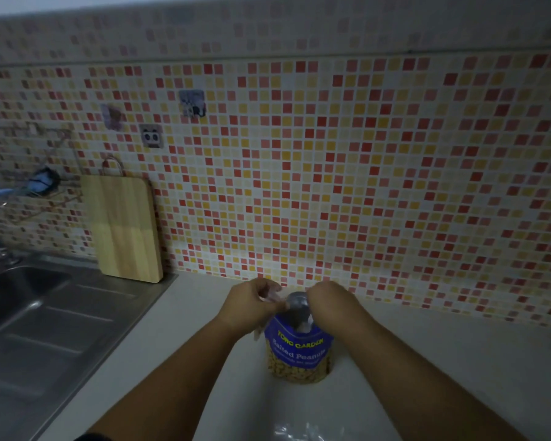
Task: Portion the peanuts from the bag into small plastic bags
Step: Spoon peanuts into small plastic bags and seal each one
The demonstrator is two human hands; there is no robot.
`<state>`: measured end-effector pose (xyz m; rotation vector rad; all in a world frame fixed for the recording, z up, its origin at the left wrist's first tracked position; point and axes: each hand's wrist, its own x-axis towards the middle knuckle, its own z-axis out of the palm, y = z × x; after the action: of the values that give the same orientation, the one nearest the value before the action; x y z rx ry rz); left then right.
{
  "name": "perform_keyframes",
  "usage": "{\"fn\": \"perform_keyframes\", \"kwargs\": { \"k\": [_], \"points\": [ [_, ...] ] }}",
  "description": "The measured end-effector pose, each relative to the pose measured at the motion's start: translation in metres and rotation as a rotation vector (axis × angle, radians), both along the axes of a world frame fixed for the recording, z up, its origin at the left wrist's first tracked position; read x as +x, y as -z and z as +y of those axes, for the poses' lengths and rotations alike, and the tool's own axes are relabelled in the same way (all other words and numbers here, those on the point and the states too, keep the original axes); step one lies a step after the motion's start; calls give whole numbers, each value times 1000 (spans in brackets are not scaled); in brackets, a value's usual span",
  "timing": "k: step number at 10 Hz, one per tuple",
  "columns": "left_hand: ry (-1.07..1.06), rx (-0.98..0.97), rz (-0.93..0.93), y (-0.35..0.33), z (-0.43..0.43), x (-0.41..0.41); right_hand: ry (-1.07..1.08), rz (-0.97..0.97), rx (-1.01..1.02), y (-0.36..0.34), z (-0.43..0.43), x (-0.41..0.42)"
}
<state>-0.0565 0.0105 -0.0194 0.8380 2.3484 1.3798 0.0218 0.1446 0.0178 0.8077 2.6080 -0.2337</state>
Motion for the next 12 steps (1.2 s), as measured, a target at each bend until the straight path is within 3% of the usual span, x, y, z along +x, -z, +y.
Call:
{"fn": "perform_keyframes", "kwargs": {
  "k": [1,2,3,4,6,8,9,12],
  "points": [
    [-2,-15,-19,10,0,1,54,208,-80,11,-7,1],
    [-13,6,-58,17,0,0,224,65,-272,6,-17,-2],
    [-21,29,-67,20,2,0,297,145,-357,9,-16,-19],
    [-17,36,-82,20,4,-1,251,94,-337,11,-13,-10],
    [-10,28,-100,20,5,-2,257,315,-289,13,14,2],
    [-13,94,-186,15,0,-8,288,595,-489,15,47,30],
    [-35,135,-174,10,-4,-12,319,567,-575,23,60,37],
    [18,-126,133,0,-5,-6,699,537,-562,15,71,31]
  ]
}}
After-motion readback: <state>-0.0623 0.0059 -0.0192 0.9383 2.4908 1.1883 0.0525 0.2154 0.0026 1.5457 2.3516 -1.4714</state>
